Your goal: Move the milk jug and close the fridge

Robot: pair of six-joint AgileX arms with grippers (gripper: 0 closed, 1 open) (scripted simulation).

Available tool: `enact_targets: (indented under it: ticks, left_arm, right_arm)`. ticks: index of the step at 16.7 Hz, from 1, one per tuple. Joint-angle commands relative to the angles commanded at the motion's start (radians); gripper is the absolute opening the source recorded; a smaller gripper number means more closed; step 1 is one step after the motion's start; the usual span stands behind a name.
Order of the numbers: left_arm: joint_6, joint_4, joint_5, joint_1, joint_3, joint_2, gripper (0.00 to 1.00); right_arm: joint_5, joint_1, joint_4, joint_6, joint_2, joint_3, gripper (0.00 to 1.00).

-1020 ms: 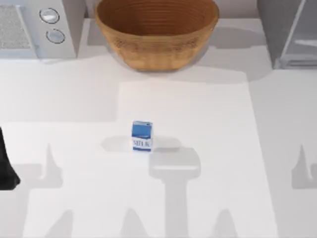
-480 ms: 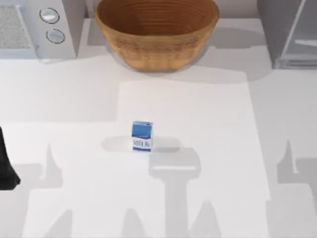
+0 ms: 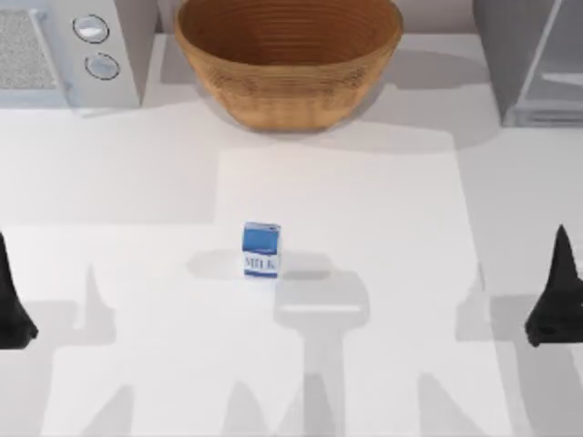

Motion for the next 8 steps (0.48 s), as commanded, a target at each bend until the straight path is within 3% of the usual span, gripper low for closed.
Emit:
enact_targets:
  ticks: [4,8]
  left_arm:
    - [0.000,0.000,0.000,0.000,0.000,0.000,1.00]
    - [0.000,0.000,0.000,0.000,0.000,0.000,1.00]
  right_arm:
    - [0.120,0.123,0.101,0.001,0.100,0.006,1.00]
    - [0.128,0.131,0.108,0.001,0.107,0.007,1.00]
